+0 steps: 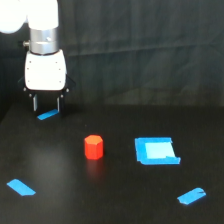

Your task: Pick up the red object from the table

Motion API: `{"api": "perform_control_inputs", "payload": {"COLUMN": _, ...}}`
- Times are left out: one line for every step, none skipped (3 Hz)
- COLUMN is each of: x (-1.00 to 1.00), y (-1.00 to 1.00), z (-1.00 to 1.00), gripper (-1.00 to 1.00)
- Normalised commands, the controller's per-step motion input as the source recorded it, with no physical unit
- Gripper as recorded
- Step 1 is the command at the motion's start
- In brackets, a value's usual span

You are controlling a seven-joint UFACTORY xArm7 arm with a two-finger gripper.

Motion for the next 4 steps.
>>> {"api": "perform_control_inputs", "payload": {"x": 0.17, "y": -0.04, "z": 0.0, "gripper": 1.0}}
{"api": "perform_control_inputs", "payload": {"x": 0.82, "y": -0.62, "z": -0.04, "gripper": 0.99}}
{"api": "perform_control_inputs", "payload": {"x": 0.94, "y": -0.75, "z": 0.1, "gripper": 1.0}}
{"api": "perform_control_inputs", "payload": {"x": 0.99, "y": -0.86, "z": -0.03, "gripper": 1.0}}
